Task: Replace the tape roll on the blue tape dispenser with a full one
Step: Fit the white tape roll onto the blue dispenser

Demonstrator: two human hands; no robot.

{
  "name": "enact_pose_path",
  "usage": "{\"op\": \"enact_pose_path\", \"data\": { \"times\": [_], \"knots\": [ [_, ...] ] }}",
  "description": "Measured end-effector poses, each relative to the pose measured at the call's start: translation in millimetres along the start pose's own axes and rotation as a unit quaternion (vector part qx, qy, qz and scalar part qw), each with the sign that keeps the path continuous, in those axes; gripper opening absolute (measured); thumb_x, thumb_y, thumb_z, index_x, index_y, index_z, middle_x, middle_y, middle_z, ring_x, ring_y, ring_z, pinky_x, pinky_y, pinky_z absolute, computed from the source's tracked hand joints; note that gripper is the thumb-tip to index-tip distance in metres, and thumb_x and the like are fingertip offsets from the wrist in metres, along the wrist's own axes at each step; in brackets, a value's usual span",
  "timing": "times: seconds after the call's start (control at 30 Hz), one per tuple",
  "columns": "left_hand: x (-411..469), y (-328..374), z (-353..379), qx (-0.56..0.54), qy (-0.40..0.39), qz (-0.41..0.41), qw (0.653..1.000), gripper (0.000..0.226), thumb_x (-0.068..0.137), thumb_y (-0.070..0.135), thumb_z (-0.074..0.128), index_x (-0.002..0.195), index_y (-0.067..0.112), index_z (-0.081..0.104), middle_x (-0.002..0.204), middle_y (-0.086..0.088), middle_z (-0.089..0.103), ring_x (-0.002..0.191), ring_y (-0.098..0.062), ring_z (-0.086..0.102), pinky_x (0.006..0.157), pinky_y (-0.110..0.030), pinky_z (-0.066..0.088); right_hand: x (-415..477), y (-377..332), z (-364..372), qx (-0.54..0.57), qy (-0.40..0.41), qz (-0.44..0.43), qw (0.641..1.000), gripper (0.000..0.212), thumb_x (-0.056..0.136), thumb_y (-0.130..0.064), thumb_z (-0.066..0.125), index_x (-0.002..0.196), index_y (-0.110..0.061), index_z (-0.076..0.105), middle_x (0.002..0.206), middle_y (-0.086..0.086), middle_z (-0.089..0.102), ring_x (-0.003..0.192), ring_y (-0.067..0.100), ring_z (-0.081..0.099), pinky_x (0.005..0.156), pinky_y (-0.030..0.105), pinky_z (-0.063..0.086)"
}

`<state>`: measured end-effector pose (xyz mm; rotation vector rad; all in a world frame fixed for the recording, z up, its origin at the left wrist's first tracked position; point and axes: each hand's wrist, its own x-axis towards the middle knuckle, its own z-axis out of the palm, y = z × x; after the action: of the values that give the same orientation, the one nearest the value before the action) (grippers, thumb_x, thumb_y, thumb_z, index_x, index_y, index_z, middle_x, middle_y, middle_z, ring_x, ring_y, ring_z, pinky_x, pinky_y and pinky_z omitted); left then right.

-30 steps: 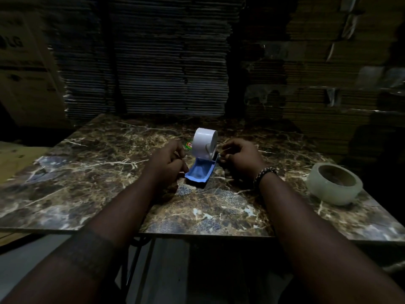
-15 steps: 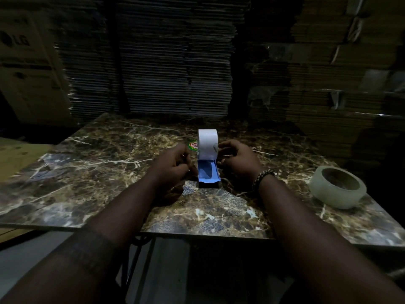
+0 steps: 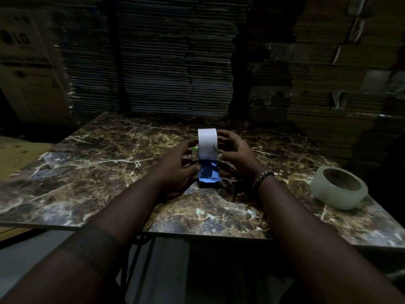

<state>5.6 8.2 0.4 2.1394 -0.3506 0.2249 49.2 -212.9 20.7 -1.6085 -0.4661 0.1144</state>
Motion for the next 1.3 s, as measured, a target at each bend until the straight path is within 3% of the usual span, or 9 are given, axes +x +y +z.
{"op": "enact_pose_path", "data": {
  "times": [0.13,0.3,0.43,0.6,0.77,0.9,1.1,1.23,1.3],
  "knots": [
    [-1,4,2,-0.029,-0.014,0.000,0.999,0.071,0.093,0.012,0.073,0.151,0.032,0.038,0.150,-0.002,0.051,0.137,-0.015,0.051,0.105,-0.034,0.052,1,1,0,0.003,-0.015,-0.002,1.000,0.082,0.072,-0.004,0.072,0.145,-0.031,0.045,0.149,0.010,0.047,0.131,0.030,0.057,0.096,0.043,0.060],
    [-2,8,5,-0.068,-0.013,-0.002,0.998,0.055,0.097,0.000,0.062,0.140,0.032,0.053,0.134,-0.002,0.064,0.121,-0.010,0.064,0.085,-0.021,0.060,3,4,-1,-0.050,-0.027,-0.034,0.998,0.086,0.086,0.002,0.077,0.155,-0.032,0.038,0.151,0.005,0.049,0.126,0.015,0.060,0.091,0.031,0.061],
    [0,5,6,-0.059,-0.015,0.002,0.998,0.050,0.099,-0.004,0.058,0.141,0.022,0.056,0.131,0.000,0.065,0.111,0.004,0.063,0.078,-0.014,0.056,4,6,0,-0.056,-0.020,-0.041,0.997,0.082,0.088,0.002,0.077,0.152,-0.036,0.042,0.147,0.003,0.055,0.128,0.021,0.062,0.099,0.044,0.060],
    [1,4,5,-0.027,-0.010,-0.004,1.000,0.052,0.100,0.003,0.060,0.146,0.027,0.056,0.126,0.002,0.068,0.106,0.007,0.062,0.075,-0.008,0.053,5,6,-1,-0.042,-0.010,-0.045,0.998,0.080,0.086,0.006,0.076,0.150,-0.031,0.046,0.144,0.006,0.057,0.126,0.023,0.064,0.095,0.042,0.062],
    [1,2,3,-0.001,-0.008,-0.014,1.000,0.048,0.100,0.014,0.062,0.144,0.032,0.057,0.132,0.002,0.068,0.119,-0.013,0.066,0.095,-0.039,0.060,7,7,-5,-0.019,-0.001,-0.039,0.999,0.079,0.083,0.014,0.074,0.147,-0.025,0.050,0.143,0.009,0.058,0.125,0.027,0.064,0.087,0.035,0.062],
    [-1,3,4,-0.004,-0.008,-0.014,1.000,0.047,0.101,0.009,0.060,0.145,0.027,0.057,0.131,0.002,0.068,0.115,-0.006,0.066,0.081,-0.015,0.056,8,8,-9,-0.008,0.004,-0.039,0.999,0.079,0.081,0.017,0.074,0.145,-0.024,0.051,0.141,0.013,0.059,0.123,0.030,0.065,0.087,0.038,0.062],
    [-1,6,3,0.021,-0.004,-0.012,1.000,0.048,0.102,0.009,0.059,0.147,0.026,0.055,0.128,0.004,0.067,0.106,-0.004,0.065,0.072,-0.004,0.049,7,8,-17,0.025,0.001,-0.030,0.999,0.079,0.078,0.019,0.072,0.142,-0.023,0.053,0.141,0.016,0.058,0.121,0.031,0.064,0.085,0.042,0.062],
    [-2,6,3,0.034,-0.002,-0.015,0.999,0.049,0.102,0.013,0.061,0.147,0.031,0.055,0.128,0.005,0.070,0.108,-0.005,0.067,0.074,-0.007,0.050,5,7,-20,0.038,0.004,-0.020,0.999,0.080,0.079,0.023,0.069,0.145,-0.018,0.052,0.141,0.018,0.056,0.114,0.028,0.065,0.078,0.034,0.063],
    [-3,7,2,0.038,-0.005,-0.017,0.999,0.048,0.102,0.016,0.061,0.145,0.034,0.054,0.127,0.006,0.070,0.112,-0.007,0.067,0.084,-0.020,0.056,4,6,-22,0.037,0.008,-0.020,0.999,0.080,0.078,0.024,0.068,0.145,-0.016,0.052,0.139,0.018,0.057,0.110,0.024,0.066,0.079,0.035,0.063]
  ]
}}
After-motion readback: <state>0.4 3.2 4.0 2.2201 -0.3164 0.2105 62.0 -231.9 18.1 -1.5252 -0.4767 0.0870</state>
